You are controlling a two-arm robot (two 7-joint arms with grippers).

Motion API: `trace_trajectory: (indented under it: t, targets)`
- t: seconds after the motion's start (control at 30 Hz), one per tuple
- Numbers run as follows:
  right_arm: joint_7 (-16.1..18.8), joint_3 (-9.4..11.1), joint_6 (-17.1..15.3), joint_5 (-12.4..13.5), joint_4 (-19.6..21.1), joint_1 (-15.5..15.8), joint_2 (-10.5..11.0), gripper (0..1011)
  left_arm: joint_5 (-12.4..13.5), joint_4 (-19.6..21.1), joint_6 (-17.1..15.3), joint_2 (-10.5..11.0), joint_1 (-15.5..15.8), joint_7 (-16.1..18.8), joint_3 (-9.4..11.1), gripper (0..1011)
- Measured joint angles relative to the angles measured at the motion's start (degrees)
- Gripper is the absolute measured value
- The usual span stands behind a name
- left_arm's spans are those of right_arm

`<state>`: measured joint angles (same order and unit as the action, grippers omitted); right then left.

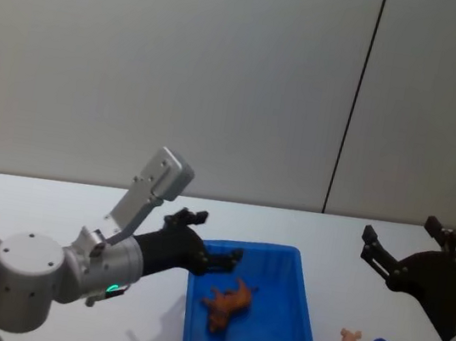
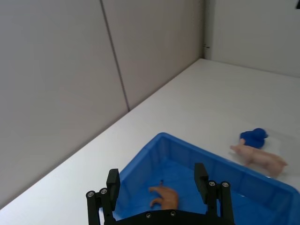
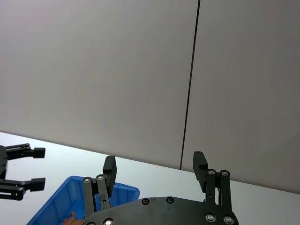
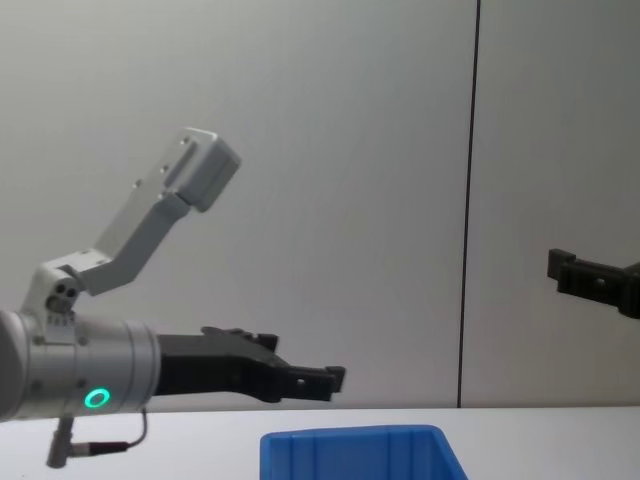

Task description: Pick up the two dolls from the table and place them into the box.

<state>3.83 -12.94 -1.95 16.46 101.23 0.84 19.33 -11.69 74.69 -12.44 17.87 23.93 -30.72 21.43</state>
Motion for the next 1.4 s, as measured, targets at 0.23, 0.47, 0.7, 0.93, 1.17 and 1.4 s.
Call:
trace_trajectory:
  t: [0.23, 0.47, 0.7, 0.93, 1.17, 1.4]
  targets:
    - [0.0, 0.0, 0.0, 0.0, 0.0, 0.0, 0.0, 1001, 0.7, 3.0, 0.8, 1.5, -2.2, 5.8, -0.7, 1001]
    - [0.0, 0.0, 0.0, 0.0, 0.0, 0.0, 0.0, 1001, 1.5, 5.7, 2.7, 2.7, -4.6, 12.6, -1.2, 1001]
    - [0.0, 0.0, 0.0, 0.0, 0.0, 0.0, 0.0, 1001, 2.2, 7.7, 4.9, 3.7, -6.7, 18.4, -1.6, 1001]
    - [0.0, 0.0, 0.0, 0.0, 0.0, 0.0, 0.0, 1001, 2.6, 9.0, 6.2, 4.3, -8.0, 21.9, -1.9, 1001]
    - [-0.7, 0.2, -0.3, 0.1, 0.1, 0.4, 0.1, 1001, 2.8, 9.7, 7.0, 4.6, -8.7, 23.9, -2.0, 1001]
    - [-2.4, 0.3, -1.6, 0.3, 0.8, 1.6, 0.2, 1001, 2.9, 10.1, 7.5, 4.8, -9.1, 25.1, -2.1, 1001]
